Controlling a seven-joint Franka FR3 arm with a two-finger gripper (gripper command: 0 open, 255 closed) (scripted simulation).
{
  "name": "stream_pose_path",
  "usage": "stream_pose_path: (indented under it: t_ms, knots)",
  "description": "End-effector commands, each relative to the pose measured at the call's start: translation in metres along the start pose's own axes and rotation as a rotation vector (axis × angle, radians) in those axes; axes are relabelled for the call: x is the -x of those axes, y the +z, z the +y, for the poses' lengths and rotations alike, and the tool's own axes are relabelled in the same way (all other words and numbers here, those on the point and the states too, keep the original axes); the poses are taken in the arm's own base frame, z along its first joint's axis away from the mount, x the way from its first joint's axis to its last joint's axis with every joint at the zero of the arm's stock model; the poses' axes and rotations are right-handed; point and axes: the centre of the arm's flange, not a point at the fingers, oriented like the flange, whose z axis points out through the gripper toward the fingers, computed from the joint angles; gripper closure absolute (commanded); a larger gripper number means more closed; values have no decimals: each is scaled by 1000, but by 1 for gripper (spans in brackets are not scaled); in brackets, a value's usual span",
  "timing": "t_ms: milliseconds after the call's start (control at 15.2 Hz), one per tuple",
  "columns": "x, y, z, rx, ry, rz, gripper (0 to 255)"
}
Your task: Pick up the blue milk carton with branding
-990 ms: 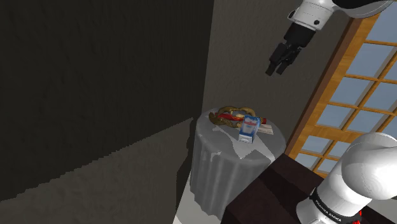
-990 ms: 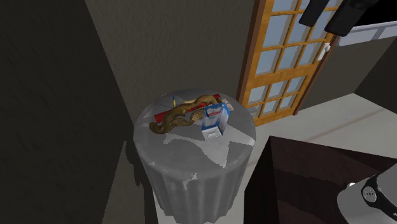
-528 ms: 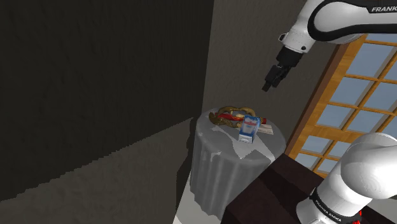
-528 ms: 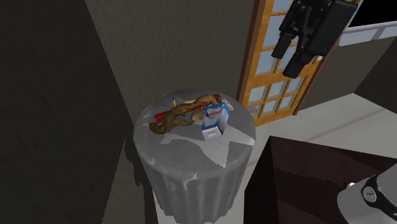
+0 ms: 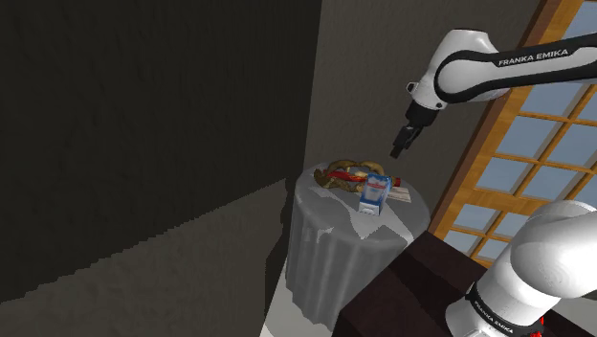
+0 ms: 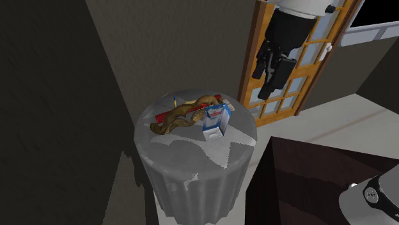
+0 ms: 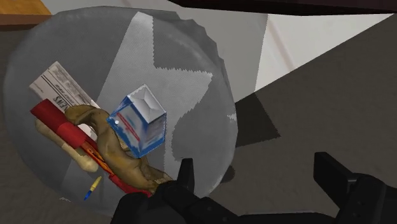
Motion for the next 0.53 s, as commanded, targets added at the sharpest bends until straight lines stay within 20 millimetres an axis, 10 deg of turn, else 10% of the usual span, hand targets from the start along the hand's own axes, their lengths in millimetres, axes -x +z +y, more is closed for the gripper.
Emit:
stream_pose_path:
  t_ms: [0,462]
  knots:
    - [-2,20,13,15,-20,-8,0]
    - [-7,93,63,64,-84,-38,0]
